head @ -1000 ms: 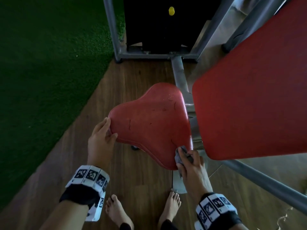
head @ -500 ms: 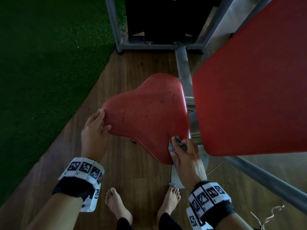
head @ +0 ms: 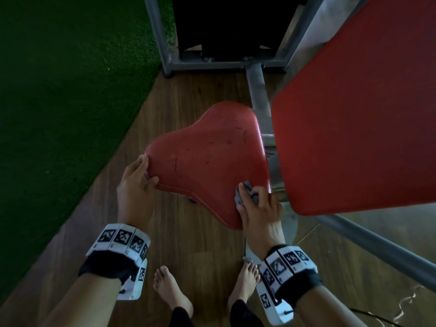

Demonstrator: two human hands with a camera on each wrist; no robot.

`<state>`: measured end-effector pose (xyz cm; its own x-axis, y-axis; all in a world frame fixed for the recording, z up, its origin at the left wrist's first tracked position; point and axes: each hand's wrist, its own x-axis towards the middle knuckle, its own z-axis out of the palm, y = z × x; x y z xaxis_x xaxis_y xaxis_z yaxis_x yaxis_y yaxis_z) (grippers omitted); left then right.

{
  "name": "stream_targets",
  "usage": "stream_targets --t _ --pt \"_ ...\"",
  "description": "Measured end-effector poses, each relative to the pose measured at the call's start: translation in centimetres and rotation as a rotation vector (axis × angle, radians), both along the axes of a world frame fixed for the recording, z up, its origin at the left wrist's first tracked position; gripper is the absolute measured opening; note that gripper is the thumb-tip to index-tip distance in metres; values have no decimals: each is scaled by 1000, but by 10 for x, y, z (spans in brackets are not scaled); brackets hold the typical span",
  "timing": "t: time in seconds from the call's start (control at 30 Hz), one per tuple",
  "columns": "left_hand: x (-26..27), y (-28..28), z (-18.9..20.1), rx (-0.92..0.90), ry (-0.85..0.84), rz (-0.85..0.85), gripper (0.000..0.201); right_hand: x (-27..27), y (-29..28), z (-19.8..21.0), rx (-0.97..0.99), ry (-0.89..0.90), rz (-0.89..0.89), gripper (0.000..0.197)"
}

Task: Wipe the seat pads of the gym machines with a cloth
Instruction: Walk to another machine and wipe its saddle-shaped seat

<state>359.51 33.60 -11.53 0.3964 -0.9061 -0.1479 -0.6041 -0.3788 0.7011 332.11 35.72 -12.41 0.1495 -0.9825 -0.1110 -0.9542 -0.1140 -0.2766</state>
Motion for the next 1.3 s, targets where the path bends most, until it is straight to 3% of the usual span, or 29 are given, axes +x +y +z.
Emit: stream_targets --t 0.13,0.23,0.37,0.47,0.6,0.8,0.87,1.07,1.3 --pt "-1 0 3 32 -28 -11 59 -4 27 -2 38 10 126 53" --pt "0 1 3 16 -18 -19 59 -8 9 -2 -9 18 179 51" --pt "2 2 -3 0 37 -1 60 0 -15 -3 -15 27 75 52" --pt "2 1 -4 -9 67 7 61 11 7 -2 -31 -5 44 50" --pt "0 2 -4 -29 31 0 58 16 32 -3 -24 -16 338 60" --pt "0 4 -8 -59 56 20 60 29 -16 -12 60 -58 598 58" --pt "2 4 -13 -76 125 29 62 34 -31 -10 84 -73 625 57" --pt "2 4 -13 -64 96 31 62 48 -52 -8 78 -138 565 54" --pt "-2 3 -7 -27 -26 27 61 50 -39 -13 51 -32 566 54"
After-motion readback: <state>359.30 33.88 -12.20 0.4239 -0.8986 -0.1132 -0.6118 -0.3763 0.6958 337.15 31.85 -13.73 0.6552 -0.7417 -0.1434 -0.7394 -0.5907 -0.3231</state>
